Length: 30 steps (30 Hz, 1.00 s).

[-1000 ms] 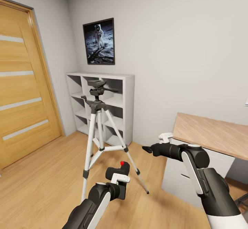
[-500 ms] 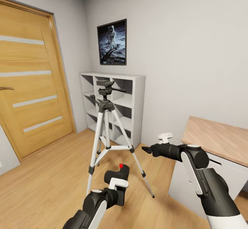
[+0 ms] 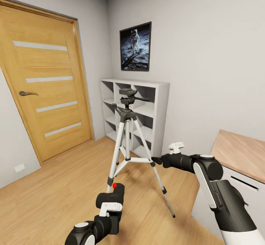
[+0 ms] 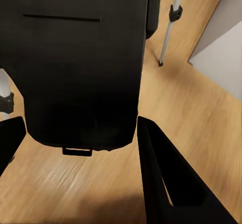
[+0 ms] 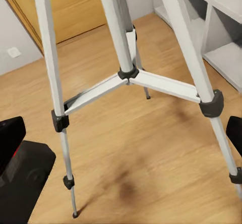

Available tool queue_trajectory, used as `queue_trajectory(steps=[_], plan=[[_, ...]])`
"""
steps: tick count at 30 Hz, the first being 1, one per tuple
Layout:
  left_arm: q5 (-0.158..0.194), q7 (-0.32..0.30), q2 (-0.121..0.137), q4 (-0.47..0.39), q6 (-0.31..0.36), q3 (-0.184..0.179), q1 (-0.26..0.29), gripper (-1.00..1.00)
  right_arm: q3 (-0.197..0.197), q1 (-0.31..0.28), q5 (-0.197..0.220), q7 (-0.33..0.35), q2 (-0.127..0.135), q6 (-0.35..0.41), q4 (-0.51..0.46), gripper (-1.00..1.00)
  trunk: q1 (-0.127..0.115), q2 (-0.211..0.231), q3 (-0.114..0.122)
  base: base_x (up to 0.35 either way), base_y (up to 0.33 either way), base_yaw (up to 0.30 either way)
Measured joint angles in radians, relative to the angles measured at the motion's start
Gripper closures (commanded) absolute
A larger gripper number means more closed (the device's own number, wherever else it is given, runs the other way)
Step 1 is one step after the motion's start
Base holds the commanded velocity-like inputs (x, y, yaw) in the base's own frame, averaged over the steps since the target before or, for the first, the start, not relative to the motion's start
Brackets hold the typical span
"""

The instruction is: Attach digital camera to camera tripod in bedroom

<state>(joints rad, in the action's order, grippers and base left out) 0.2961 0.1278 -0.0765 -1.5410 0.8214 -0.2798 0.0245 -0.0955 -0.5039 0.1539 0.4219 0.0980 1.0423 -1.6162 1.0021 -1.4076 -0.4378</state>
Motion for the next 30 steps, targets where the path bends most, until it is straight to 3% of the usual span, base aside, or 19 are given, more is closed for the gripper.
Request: queue_trajectory(steps=[19, 23, 27, 30], plan=[[0.001, -0.002, 0.001, -0.016, -0.003, 0.02, -0.009, 1.0, 0.009, 0.001, 0.0, 0.002, 0.008, 0.0, 0.0, -1.0, -0.073, 0.133, 0.06, 0.0, 0.0, 0.02], [0.002, -0.001, 0.002, -0.042, 0.003, 0.021, -0.011, 1.0, 0.005, 0.004, -0.002, 0.008, 0.053, -0.005, 0.0, -1.0, -0.088, 0.161, 0.072, 0.0, 0.0, 0.001], [0.002, -0.001, 0.002, -0.056, 0.019, 0.02, -0.003, 1.0, 0.001, 0.014, -0.004, 0.037, 0.125, -0.101, 0.001, -1.0, -0.104, 0.189, 0.085, 0.0, 0.0, 0.0], [0.002, -0.001, 0.0, -0.06, 0.06, 0.02, 0.018, 1.0, -0.001, 0.02, -0.009, 0.07, 0.16, -0.188, 0.006, -1.0, -0.115, 0.21, 0.094, 0.0, 0.0, 0.0]])
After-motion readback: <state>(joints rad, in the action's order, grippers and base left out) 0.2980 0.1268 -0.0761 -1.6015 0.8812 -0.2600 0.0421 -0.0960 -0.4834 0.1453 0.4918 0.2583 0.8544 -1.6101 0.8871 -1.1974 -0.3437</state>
